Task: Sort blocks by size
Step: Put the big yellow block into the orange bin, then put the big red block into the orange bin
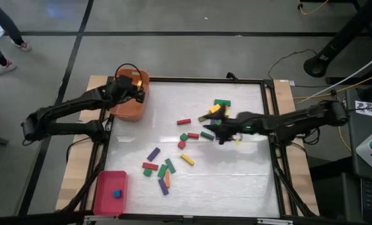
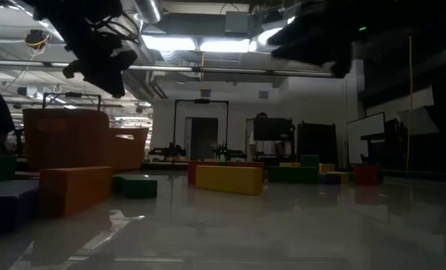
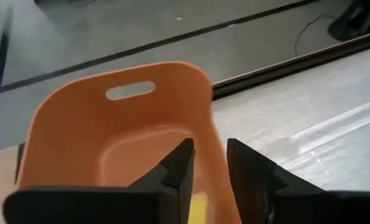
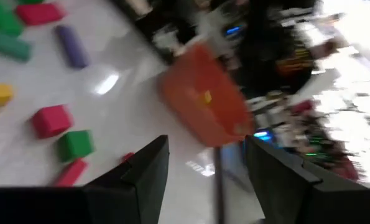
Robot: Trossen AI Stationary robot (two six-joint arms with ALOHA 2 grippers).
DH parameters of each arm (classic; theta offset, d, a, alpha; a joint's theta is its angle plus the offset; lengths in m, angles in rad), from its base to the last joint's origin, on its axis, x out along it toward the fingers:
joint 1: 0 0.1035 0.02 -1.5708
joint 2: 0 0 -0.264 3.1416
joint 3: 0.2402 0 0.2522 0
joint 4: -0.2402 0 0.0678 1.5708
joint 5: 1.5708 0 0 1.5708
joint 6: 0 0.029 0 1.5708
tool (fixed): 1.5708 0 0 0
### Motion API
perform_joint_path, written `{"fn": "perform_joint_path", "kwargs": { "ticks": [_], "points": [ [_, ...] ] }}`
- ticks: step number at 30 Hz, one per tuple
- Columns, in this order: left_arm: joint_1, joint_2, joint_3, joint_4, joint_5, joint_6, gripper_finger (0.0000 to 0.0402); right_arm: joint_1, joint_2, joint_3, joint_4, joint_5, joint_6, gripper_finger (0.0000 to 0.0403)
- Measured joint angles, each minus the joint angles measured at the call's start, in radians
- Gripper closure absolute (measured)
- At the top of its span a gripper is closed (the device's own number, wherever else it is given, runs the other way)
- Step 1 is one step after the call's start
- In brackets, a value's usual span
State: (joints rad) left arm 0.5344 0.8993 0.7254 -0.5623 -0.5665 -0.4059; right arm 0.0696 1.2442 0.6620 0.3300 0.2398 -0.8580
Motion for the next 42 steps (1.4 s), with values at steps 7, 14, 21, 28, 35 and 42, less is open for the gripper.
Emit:
{"fn": "perform_joint_path", "kwargs": {
  "ticks": [7,14,21,28,35,42],
  "points": [
    [0.025,-0.001,0.0,-0.002,0.001,0.018,0.0282,-0.099,0.286,0.252,-0.185,-0.186,0.045,0.0194],
    [0.011,-0.002,0.0,-0.003,0.025,0.02,0.0269,-0.175,0.494,0.427,-0.317,-0.312,0.07,0.0194],
    [-0.02,-0.003,0.0,0.002,0.065,0.02,0.0274,-0.241,0.609,0.496,-0.359,-0.394,0.136,0.0194],
    [-0.074,-0.003,0.0,0.005,0.096,0.015,0.0274,-0.304,0.675,0.503,-0.389,-0.398,0.195,0.0194],
    [-0.14,-0.002,0.0,0.006,0.096,0.002,0.0274,-0.329,0.723,0.504,-0.408,-0.406,0.204,0.0194],
    [-0.221,-0.002,0.0,0.006,0.096,-0.039,0.0274,-0.326,0.763,0.505,-0.388,-0.426,0.204,0.0224]
  ]
}}
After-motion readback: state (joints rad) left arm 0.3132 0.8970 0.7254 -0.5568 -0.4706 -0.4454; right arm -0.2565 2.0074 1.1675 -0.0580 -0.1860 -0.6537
